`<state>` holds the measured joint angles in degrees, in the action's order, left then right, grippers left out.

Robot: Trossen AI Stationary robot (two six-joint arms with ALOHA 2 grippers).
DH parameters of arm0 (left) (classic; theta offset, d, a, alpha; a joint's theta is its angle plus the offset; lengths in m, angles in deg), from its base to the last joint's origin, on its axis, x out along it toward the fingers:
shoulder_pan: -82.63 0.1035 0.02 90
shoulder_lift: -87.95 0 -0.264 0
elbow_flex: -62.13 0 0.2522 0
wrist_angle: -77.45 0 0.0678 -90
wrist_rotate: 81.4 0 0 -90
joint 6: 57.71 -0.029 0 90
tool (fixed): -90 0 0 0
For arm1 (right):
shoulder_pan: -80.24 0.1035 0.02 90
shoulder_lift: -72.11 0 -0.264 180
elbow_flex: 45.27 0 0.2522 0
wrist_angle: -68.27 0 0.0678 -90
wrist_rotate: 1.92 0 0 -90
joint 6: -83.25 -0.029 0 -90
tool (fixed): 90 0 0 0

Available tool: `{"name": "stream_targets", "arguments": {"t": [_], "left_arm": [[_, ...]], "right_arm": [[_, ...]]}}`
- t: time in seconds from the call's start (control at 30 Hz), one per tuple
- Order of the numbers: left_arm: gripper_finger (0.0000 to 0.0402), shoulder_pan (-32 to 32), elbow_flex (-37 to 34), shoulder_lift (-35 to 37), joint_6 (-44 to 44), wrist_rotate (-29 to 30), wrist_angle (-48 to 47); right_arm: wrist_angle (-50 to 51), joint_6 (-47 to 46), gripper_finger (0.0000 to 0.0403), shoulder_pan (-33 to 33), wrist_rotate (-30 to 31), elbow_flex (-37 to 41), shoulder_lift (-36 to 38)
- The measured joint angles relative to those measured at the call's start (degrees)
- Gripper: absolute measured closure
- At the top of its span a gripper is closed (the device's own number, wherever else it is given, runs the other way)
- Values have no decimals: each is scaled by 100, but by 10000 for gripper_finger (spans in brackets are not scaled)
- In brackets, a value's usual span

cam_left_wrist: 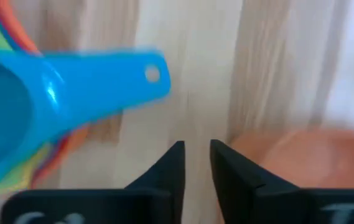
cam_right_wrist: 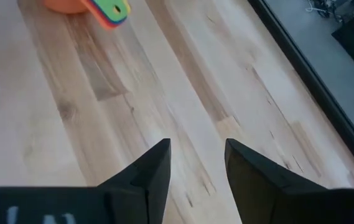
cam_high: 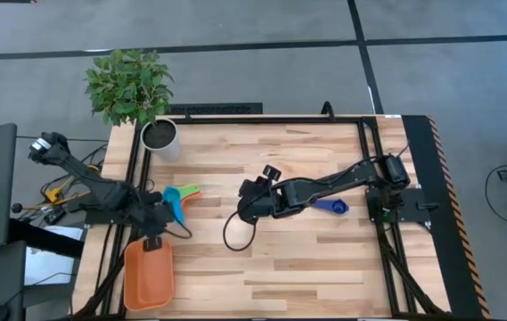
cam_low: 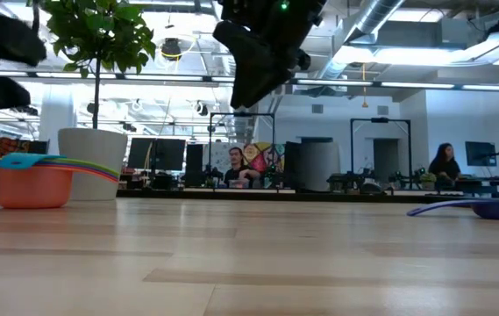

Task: Nest measuring cups in basket
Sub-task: Stack the light blue measuring cup on top of the green measuring cup

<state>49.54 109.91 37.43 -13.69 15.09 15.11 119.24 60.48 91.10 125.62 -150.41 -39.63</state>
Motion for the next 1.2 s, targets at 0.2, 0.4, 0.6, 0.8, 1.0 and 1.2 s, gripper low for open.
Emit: {"name": "stream_targets", "arguments": {"t": [0.2, 0.4, 0.6, 0.8, 1.0, 1.2], "left_arm": [[395, -179, -6, -911, -69, 156, -283], [396, -166, -4, -1334, -434, 464, 206], [397, 33, -4, -1353, -734, 740, 621], [398, 506, -4, -1357, -1045, 1220, 777], [398, 1130, -4, -1357, -1432, 1350, 1138], [398, 1674, -4, -1357, -1534, 1602, 1289]], "right_arm": [[18, -39, 244, 124, 2, 0, 0], [36, -35, 256, 169, 2, 0, -1], [69, -35, 265, 166, 2, 0, -2], [76, -31, 265, 168, 0, 0, -2], [149, -31, 266, 166, 1, 0, -2], [157, -28, 270, 166, 2, 0, -2]]}}
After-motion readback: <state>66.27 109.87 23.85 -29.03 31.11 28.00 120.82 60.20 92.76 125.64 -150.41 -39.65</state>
